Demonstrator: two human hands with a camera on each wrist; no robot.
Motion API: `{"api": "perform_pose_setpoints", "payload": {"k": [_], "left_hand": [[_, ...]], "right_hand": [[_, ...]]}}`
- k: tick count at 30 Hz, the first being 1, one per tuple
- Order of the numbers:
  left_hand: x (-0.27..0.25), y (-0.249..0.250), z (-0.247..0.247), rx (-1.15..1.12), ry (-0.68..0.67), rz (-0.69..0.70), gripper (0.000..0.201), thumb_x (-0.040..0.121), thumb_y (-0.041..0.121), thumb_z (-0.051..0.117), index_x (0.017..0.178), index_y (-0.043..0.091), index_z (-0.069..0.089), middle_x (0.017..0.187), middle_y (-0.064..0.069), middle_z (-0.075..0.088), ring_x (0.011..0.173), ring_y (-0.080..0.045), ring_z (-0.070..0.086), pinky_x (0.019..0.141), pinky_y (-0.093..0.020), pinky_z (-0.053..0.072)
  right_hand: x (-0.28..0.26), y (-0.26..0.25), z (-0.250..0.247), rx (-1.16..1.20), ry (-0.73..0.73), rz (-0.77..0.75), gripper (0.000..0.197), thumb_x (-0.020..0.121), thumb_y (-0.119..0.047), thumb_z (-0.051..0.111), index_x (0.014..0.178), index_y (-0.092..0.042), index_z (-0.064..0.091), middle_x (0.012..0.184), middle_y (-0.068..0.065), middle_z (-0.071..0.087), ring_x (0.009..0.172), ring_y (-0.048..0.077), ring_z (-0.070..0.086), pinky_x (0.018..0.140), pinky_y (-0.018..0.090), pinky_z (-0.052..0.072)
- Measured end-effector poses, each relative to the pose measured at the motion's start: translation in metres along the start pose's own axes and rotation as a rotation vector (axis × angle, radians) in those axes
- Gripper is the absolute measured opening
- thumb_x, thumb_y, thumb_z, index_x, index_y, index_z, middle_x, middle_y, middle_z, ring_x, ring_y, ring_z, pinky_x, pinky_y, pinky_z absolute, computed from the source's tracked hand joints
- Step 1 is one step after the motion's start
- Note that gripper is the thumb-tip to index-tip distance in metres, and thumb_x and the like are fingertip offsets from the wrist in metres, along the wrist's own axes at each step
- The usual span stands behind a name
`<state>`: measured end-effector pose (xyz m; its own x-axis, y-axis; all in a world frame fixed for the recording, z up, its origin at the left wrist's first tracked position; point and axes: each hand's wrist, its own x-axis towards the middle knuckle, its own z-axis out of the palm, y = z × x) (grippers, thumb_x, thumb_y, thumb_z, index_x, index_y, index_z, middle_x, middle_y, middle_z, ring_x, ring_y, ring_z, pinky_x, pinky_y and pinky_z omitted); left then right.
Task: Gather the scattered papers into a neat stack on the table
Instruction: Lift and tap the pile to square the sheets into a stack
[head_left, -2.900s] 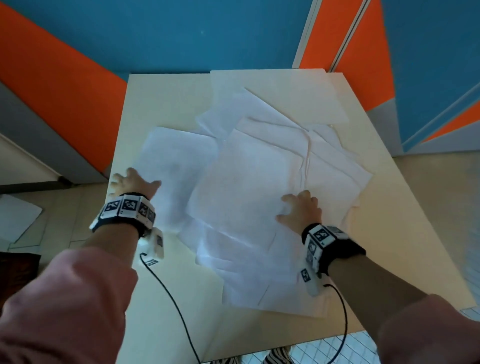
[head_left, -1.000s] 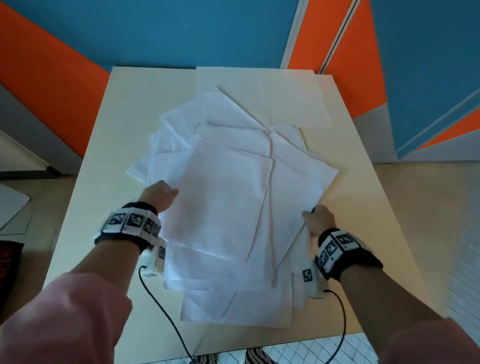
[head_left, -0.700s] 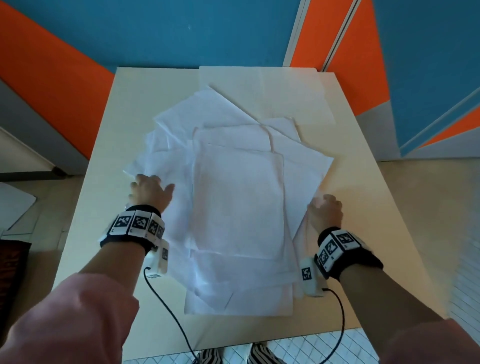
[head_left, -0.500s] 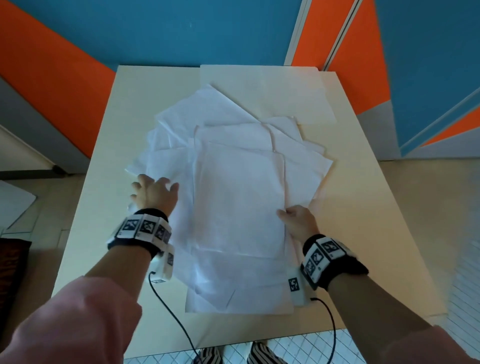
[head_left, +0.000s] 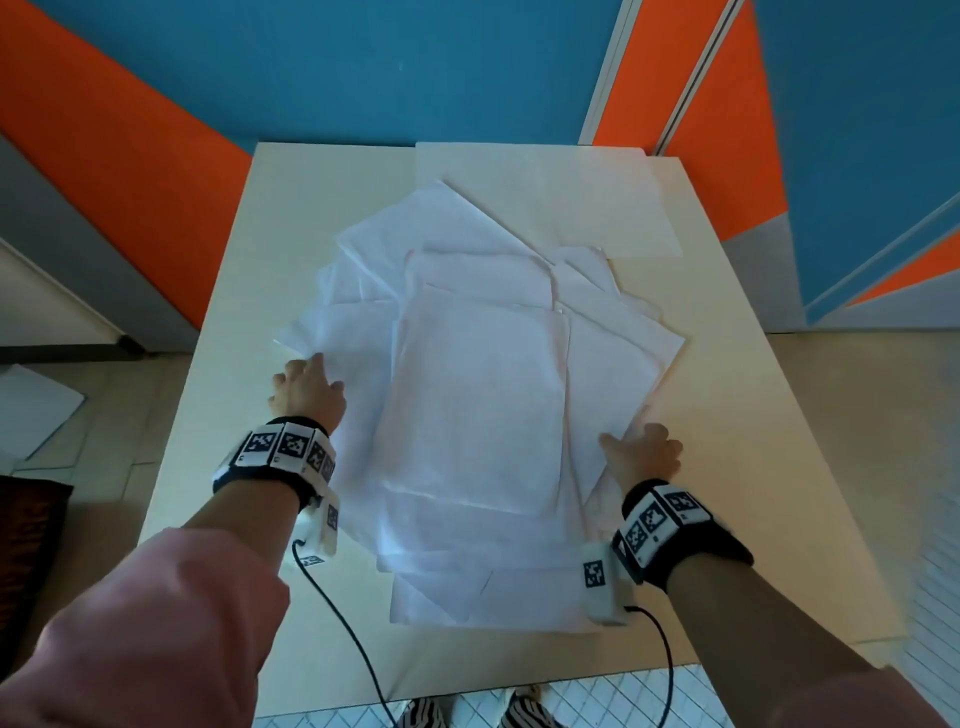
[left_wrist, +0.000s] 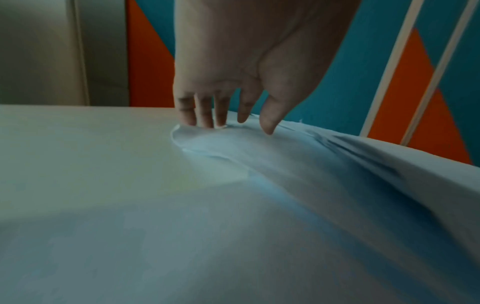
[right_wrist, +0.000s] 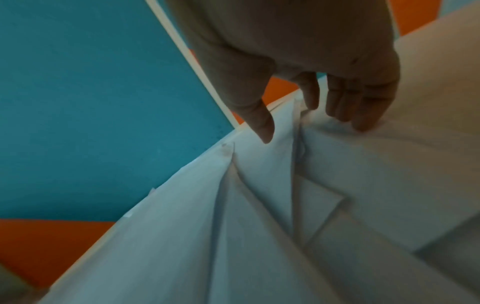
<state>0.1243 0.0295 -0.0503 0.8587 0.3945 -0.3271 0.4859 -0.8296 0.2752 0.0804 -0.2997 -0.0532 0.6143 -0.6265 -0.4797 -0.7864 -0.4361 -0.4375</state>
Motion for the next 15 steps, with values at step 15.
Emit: {"api": "perform_pose_setpoints", "payload": {"k": [15], "left_hand": [[-0.029,0.014,0.01,-0.075,-0.044,0.055,0.038,0.091,0.014,0.054,0.128,0.004,0.056,0.134,-0.022,0.053,0.122,-0.037,0.05,0.102,-0.039,0.04]], "right_hand": [[-0.002,-0.027,0.016,-0.065,-0.055,-0.22,0.051,0.093,-0.016,0.045,0.142,-0.006,0.032,0.137,0.021,0.039,0.123,0.039,0.043,0.101,0.043,0.038]]}}
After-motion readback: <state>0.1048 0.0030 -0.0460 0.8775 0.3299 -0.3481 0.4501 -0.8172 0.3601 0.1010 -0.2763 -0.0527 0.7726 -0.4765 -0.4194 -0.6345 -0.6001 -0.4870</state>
